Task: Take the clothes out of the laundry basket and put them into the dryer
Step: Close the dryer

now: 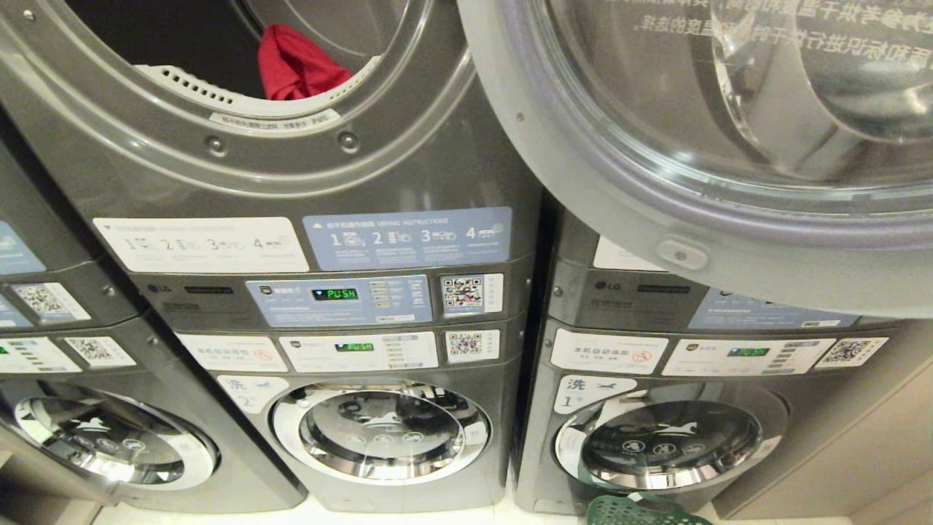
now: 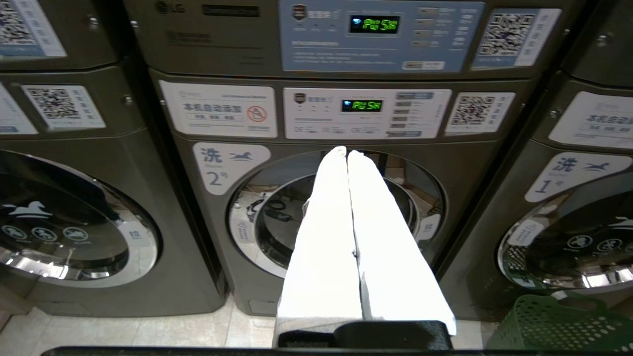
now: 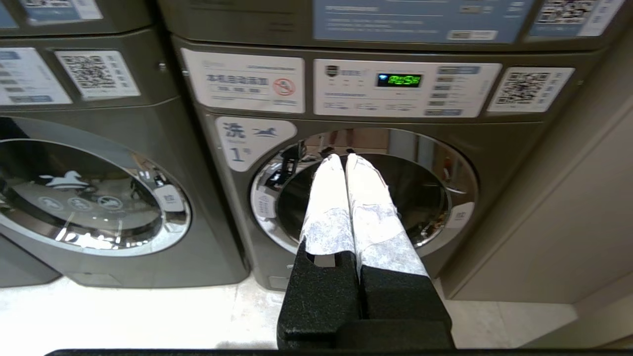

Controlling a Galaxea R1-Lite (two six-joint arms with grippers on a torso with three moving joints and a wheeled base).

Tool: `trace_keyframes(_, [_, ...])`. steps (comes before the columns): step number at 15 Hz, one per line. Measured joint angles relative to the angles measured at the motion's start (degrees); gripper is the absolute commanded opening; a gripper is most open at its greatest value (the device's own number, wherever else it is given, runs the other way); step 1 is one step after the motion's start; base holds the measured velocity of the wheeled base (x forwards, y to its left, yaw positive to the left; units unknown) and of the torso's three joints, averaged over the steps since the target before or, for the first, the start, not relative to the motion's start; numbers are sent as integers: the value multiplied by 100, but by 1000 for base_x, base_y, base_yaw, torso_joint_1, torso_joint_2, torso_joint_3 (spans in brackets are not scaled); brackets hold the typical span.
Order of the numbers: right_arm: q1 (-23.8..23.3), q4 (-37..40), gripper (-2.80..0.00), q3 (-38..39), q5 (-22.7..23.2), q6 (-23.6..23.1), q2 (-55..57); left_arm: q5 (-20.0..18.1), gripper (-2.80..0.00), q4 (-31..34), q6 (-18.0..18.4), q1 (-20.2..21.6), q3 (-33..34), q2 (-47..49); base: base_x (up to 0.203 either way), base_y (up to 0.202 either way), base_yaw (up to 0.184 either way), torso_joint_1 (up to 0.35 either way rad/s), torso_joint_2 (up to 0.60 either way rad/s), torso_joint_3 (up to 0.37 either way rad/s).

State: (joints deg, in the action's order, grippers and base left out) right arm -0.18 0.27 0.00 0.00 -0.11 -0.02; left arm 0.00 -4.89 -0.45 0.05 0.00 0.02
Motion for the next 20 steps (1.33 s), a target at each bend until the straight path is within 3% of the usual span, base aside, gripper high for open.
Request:
trace_keyframes(4, [5, -2, -280, 0, 0, -2, 0, 0, -280, 1, -1, 6, 0, 0, 0, -170, 2, 2, 1, 1])
trace_keyframes(9, [0, 0, -280, 0, 0, -10, 0, 0, -280, 1, -3, 1, 0, 0, 0, 0, 0, 2, 1, 27])
trace_keyframes(20, [0, -2, -280, 0, 0, -11, 0, 0, -280, 1, -6, 0, 0, 0, 0, 0, 0, 1, 5, 194])
